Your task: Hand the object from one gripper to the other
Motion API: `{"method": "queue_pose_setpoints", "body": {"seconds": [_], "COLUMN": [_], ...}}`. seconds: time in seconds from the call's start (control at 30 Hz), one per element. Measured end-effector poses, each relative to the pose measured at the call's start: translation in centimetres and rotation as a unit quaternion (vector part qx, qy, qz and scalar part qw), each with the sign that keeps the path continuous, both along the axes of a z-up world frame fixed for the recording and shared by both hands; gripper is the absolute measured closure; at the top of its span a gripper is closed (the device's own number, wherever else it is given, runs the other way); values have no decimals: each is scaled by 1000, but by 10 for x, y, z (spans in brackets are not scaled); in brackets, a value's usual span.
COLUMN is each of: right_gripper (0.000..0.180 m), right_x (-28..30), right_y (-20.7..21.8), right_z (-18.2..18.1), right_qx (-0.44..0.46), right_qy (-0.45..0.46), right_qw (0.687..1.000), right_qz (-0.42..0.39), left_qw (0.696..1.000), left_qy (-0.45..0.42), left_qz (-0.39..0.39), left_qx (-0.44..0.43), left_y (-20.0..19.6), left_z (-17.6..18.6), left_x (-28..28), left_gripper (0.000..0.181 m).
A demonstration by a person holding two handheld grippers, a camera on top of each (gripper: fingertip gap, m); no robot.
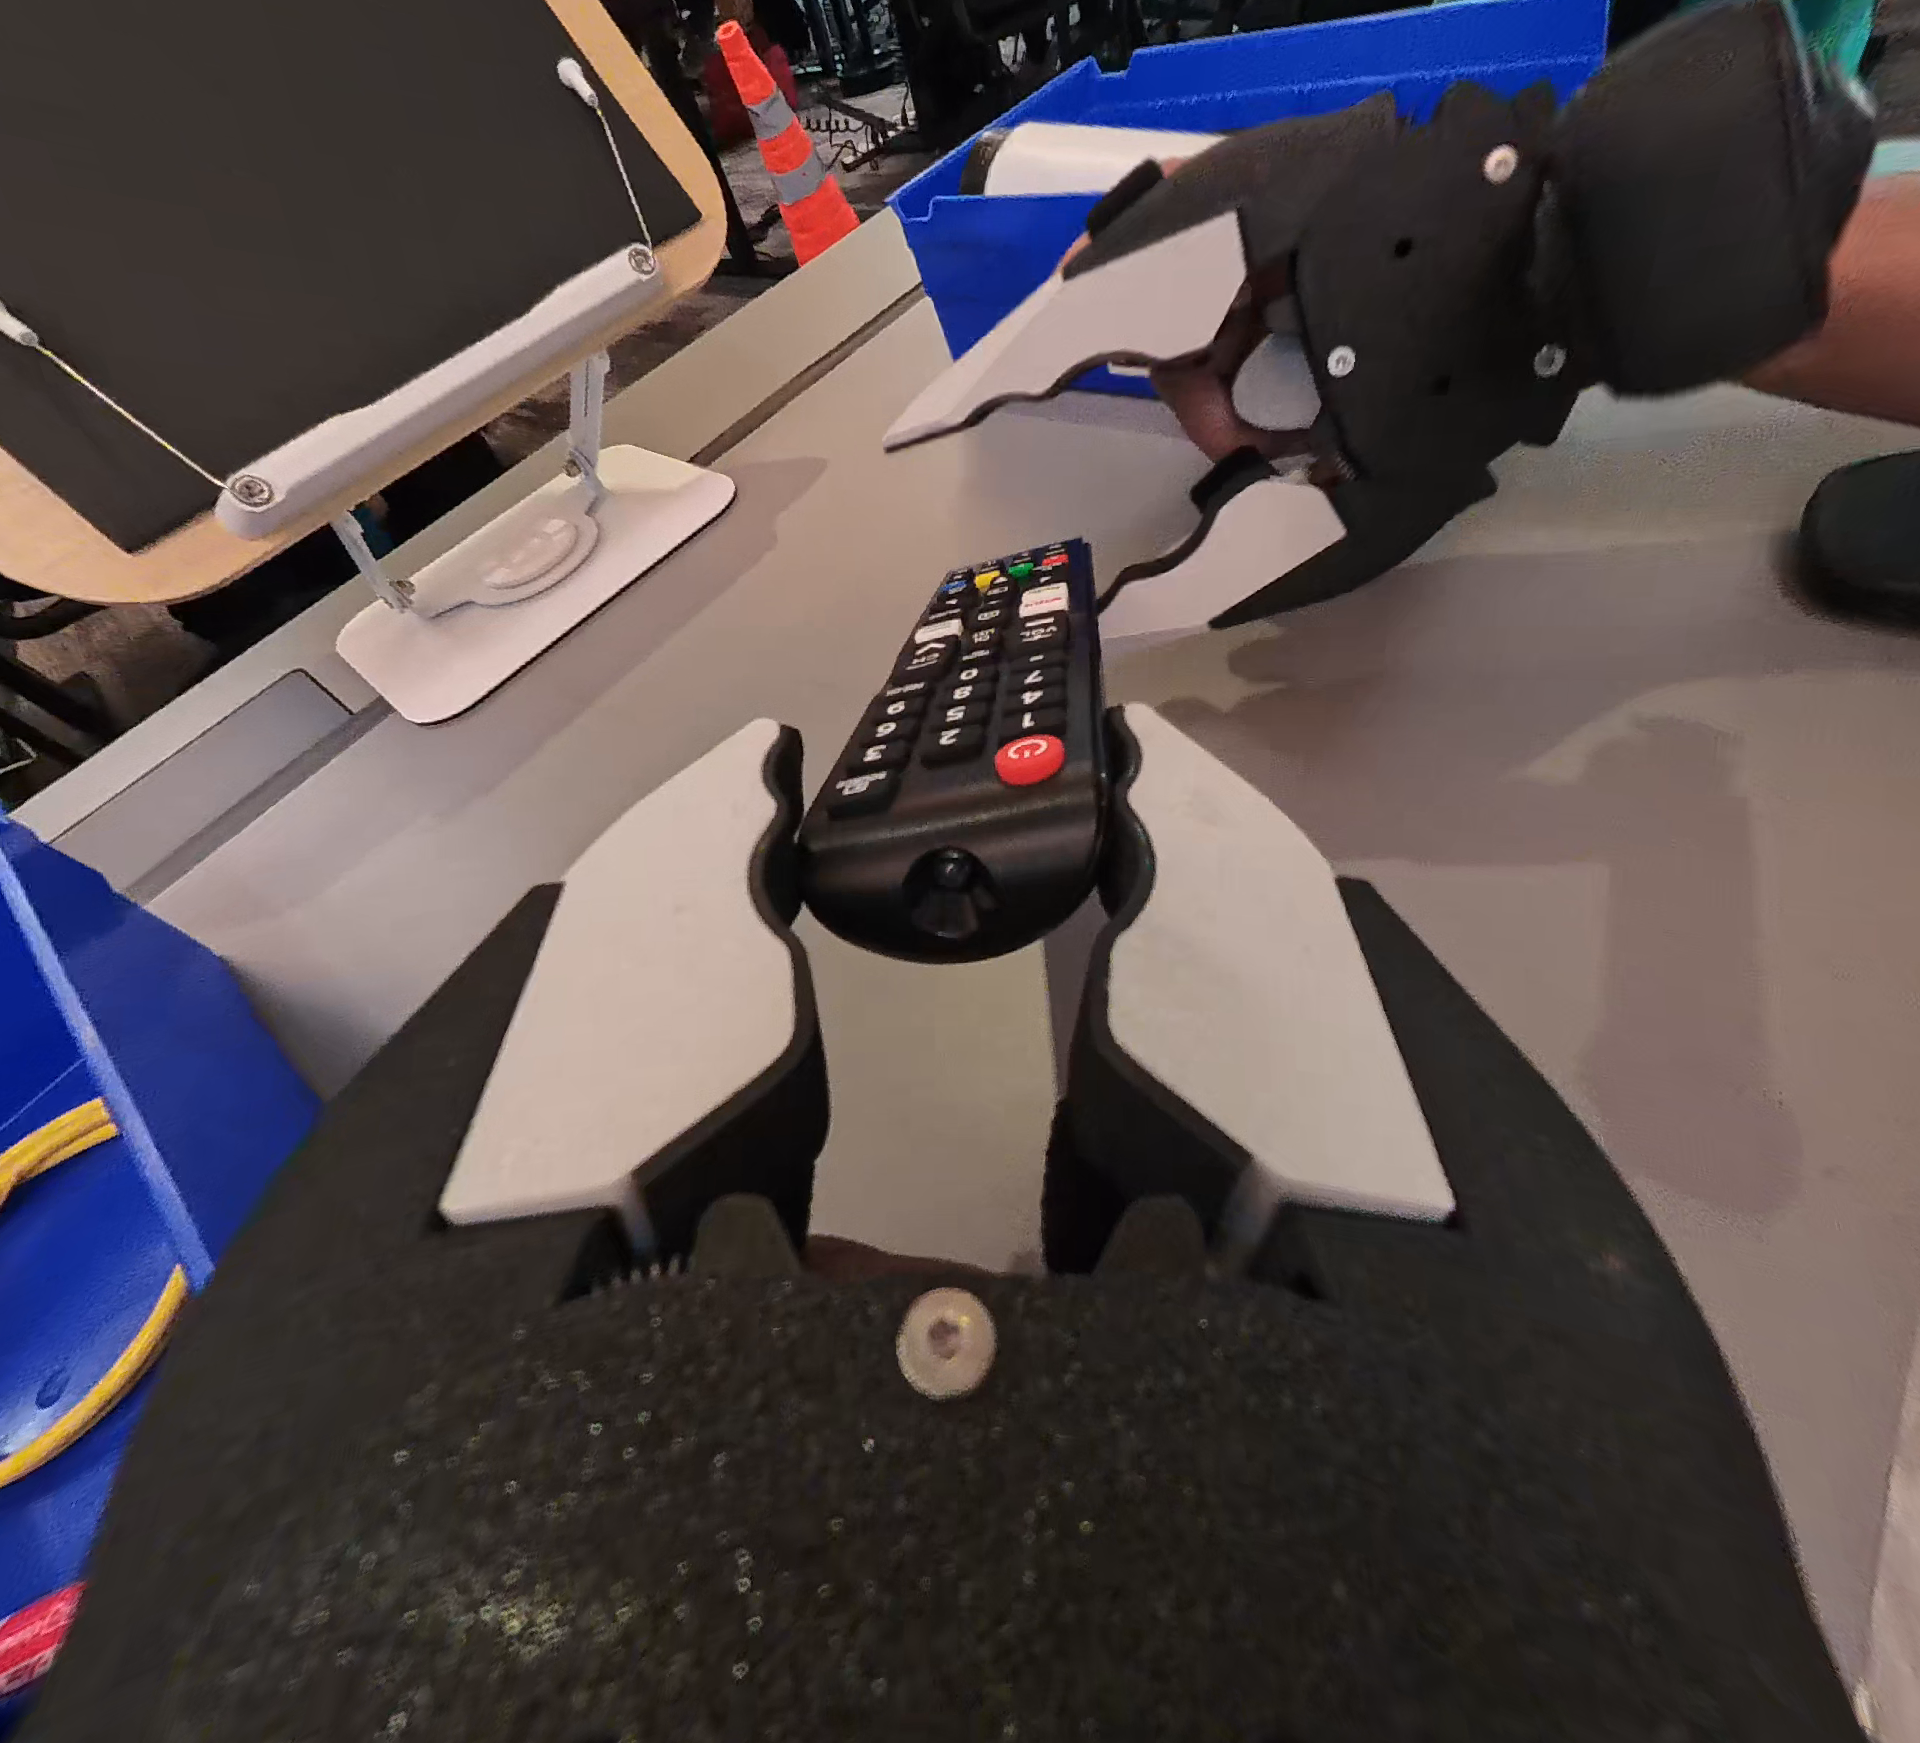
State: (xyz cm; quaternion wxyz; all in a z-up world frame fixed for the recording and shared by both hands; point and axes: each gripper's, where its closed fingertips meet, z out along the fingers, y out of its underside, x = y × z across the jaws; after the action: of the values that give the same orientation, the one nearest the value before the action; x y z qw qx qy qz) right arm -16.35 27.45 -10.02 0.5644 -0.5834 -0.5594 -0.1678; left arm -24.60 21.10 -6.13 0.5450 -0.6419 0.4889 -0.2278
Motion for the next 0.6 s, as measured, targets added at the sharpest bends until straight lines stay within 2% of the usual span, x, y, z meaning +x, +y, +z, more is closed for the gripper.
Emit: {"method": "queue_pose_setpoints", "body": {"seconds": [0.1, 0.17, 0.23, 0.3, 0.43, 0.53, 0.6], "right_gripper": [107, 107, 104, 103, 94, 85, 81], "right_x": [3, 2, 3, 10, 14, 8, -3], "right_y": [-13, -29, -44, -41, -51, -57, -66], "right_z": [-3, 2, 14, 36, 75, 86, 96], "right_qx": [-107, -207, -292, -324, -393, -394, -407], "right_qy": [59, 130, 213, 313, 465, 496, 517], "right_qw": [992, 968, 927, 886, 768, 738, 703], "right_qz": [33, 64, 98, 112, 201, 234, 268], "left_qw": [1000, 1000, 1000, 1000, 997, 989, 982], "left_qy": [5, 6, 6, -3, -62, -131, -169], "left_qz": [3, 4, 1, -10, -37, -64, -80], "left_qx": [14, 23, 25, 26, 14, -15, -33], "left_y": [0, 0, -2, -6, -15, -22, -25], "left_z": [4, 7, 9, 13, 34, 57, 68], "left_x": [0, 0, 0, 1, -1, -7, -10], "left_gripper": [126, 126, 126, 126, 126, 126, 126]}}
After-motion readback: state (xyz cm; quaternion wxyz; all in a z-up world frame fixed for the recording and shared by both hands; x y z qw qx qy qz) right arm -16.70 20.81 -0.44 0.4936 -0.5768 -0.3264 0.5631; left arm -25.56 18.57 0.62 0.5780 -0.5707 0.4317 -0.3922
